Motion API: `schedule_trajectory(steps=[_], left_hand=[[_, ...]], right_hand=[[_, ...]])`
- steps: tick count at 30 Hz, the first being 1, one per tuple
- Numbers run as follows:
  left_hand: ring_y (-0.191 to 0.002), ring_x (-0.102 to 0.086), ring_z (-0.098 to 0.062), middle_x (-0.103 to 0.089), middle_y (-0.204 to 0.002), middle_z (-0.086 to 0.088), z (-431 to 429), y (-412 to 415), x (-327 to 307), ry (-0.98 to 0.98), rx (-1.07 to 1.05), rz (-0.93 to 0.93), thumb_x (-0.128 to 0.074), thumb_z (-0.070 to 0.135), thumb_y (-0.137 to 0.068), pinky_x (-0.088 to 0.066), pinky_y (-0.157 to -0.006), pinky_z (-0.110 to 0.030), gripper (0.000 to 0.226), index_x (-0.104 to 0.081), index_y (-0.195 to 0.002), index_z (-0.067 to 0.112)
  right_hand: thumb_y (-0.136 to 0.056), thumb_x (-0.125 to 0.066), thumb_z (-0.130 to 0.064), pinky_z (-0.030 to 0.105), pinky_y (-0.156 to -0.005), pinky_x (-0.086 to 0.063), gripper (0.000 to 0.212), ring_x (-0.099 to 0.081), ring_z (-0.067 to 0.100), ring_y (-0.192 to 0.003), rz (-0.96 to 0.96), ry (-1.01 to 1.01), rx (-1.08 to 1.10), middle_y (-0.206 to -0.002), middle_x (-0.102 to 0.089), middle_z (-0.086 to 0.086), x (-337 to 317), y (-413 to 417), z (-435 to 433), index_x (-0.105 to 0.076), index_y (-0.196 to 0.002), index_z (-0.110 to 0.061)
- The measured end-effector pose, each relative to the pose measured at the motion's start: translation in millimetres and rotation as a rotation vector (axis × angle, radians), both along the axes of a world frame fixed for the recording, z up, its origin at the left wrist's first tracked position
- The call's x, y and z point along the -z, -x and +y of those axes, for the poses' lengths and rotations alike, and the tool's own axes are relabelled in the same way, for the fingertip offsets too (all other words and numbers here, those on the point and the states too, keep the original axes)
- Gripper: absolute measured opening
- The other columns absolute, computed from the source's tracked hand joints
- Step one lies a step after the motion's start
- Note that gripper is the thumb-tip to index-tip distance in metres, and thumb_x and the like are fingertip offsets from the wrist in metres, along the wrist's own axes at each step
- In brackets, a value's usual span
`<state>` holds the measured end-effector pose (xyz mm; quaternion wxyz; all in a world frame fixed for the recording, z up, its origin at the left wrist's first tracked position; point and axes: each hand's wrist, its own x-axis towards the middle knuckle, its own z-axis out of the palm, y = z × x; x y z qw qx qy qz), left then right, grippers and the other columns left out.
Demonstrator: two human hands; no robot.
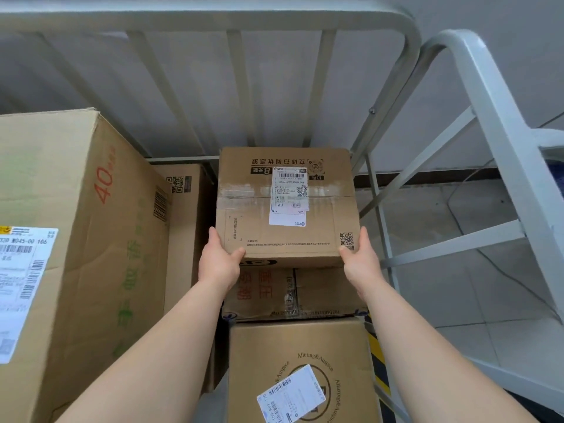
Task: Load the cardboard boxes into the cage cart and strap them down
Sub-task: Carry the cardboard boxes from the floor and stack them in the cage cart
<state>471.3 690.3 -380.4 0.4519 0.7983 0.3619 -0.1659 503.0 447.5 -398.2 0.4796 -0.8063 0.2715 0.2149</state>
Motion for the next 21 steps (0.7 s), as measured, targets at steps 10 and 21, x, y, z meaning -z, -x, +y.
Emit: schedule_trajectory(steps=[10,21], left_hand=[[-0.135,-0.041,-0.024,-0.04,-0.15,-0.003,-10.3,30.4,-98.0,-0.097,0.08,-0.078,-0.055,0.025,-0.097,-0.037,-0.107,-0.037,0.067,-0.02,-0.154,0.02],[-0.131,-0.045,-0.022,-0.051,-0.141,-0.004,63.7,123.0,-224.0,-0.331,-0.111,-0.189,-0.057,0.028,-0.094,-0.036,-0.107,-0.035,0.053,-0.044,-0.143,0.013]], right_hand=[[-0.097,-0.049,-0.038,0.047,-0.116,-0.026,0.064,-0.024,0.026,-0.144,-0.076,0.264,-0.307,-0.157,-0.024,0.006,-75.4,26.8,21.5,-0.022,-0.153,-0.02],[-0.098,-0.049,-0.039,0.041,-0.117,-0.025,0.055,-0.03,0.022,-0.142,-0.221,0.201,-0.57,-0.15,-0.04,0.003,-214.5,67.7,95.9,-0.039,-0.146,-0.016]])
